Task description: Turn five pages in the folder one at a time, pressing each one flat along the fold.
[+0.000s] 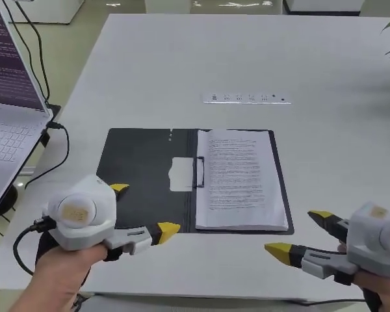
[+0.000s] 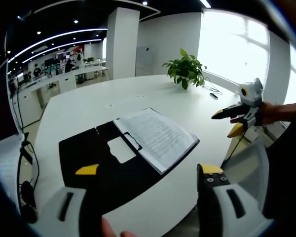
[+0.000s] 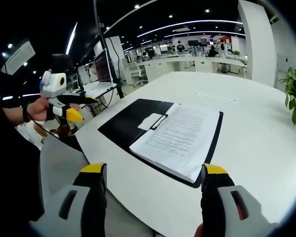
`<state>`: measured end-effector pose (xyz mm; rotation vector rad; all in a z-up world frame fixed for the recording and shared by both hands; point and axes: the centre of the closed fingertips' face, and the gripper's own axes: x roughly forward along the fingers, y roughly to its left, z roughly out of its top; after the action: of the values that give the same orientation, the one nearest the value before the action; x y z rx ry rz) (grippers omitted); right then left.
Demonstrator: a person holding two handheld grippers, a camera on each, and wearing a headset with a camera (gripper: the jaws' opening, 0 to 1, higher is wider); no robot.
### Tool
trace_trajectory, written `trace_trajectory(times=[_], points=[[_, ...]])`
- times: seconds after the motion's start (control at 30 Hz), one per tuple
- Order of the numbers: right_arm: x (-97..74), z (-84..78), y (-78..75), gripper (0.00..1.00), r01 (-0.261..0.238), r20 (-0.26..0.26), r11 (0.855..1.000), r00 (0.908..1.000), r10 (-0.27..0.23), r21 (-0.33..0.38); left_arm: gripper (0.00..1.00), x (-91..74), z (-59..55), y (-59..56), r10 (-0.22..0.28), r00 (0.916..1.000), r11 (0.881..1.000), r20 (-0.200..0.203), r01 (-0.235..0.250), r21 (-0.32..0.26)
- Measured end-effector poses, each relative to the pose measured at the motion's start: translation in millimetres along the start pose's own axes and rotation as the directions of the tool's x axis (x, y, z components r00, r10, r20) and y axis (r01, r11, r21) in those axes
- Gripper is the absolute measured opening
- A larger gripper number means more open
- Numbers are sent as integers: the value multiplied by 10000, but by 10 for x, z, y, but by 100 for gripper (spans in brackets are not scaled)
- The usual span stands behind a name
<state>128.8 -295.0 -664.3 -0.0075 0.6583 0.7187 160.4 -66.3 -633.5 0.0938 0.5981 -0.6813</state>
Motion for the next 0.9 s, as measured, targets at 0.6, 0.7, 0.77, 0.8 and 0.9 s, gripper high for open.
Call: trace_trajectory(times=[0.6, 0.7, 0.77, 0.8, 0.9], points=[[-27, 4, -18, 78, 160, 13, 9999, 9999, -160, 11, 78, 374, 226, -129, -950, 9954, 9935, -73, 953, 620], [-30, 15, -18, 78, 181, 27, 9998, 9998, -181, 7, 77, 441, 263, -162, -1122, 9937, 9918, -40, 1122, 609], [-33, 25, -13, 78, 183, 51, 9998, 9998, -183, 12, 77, 480, 279, -179, -1200, 9928, 9906, -68, 1201, 653], [-35, 25, -13, 78, 186, 47, 9998, 9998, -186, 8, 77, 505, 294, -194, -1250, 9921, 9896, -78, 1252, 709], [-36, 16, -21, 78, 212, 35, 9998, 9998, -212, 17, 77, 556, 337, -232, -1388, 9903, 9872, -76, 1390, 788]])
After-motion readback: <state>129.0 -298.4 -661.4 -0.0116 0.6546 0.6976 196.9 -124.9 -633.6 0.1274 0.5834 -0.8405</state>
